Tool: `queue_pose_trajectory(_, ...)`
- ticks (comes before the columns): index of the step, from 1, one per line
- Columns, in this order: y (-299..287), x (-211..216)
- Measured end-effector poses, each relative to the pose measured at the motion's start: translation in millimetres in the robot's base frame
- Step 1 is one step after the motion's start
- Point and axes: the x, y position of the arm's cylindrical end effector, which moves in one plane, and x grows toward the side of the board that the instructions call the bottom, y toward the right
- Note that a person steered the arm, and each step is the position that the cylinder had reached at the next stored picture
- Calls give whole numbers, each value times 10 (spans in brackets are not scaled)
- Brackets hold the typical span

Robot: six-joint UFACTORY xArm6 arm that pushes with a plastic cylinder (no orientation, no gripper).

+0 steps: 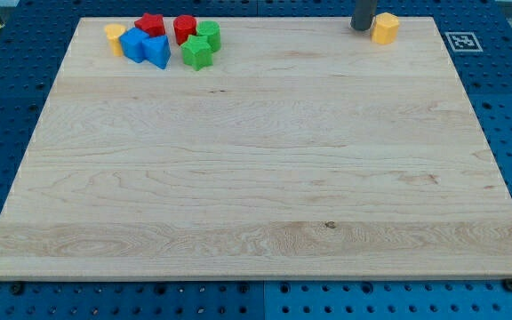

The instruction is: Slightly move the yellow hexagon to the right side

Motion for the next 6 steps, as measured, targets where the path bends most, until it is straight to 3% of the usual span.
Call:
queue_pose_trajectory(1, -223, 28)
queue_pose_trajectory(6, 250, 168)
